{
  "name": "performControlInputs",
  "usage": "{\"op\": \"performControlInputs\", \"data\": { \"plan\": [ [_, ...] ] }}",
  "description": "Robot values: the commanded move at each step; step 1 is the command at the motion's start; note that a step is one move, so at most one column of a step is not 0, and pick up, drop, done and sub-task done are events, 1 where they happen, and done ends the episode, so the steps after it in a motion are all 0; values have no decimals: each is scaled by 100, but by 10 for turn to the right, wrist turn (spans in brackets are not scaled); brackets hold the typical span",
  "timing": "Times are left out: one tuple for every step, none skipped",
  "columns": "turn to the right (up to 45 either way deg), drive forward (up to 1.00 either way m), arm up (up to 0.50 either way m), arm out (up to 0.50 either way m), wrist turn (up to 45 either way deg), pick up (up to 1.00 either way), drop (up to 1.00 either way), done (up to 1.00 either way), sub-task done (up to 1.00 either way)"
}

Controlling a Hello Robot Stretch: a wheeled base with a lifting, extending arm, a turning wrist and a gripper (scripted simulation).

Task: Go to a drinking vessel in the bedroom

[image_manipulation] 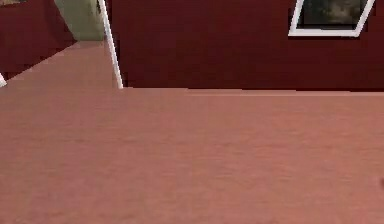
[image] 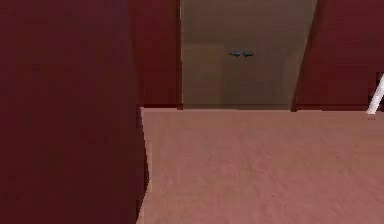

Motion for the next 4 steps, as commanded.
{"op": "performControlInputs", "data": {
  "plan": [
    [0,100,0,0,0,0,0,0,0],
    [30,0,0,0,0,0,0,0,0],
    [0,60,0,0,0,0,0,0,0],
    [-420,0,0,0,0,0,0,0,0]
  ]
}}
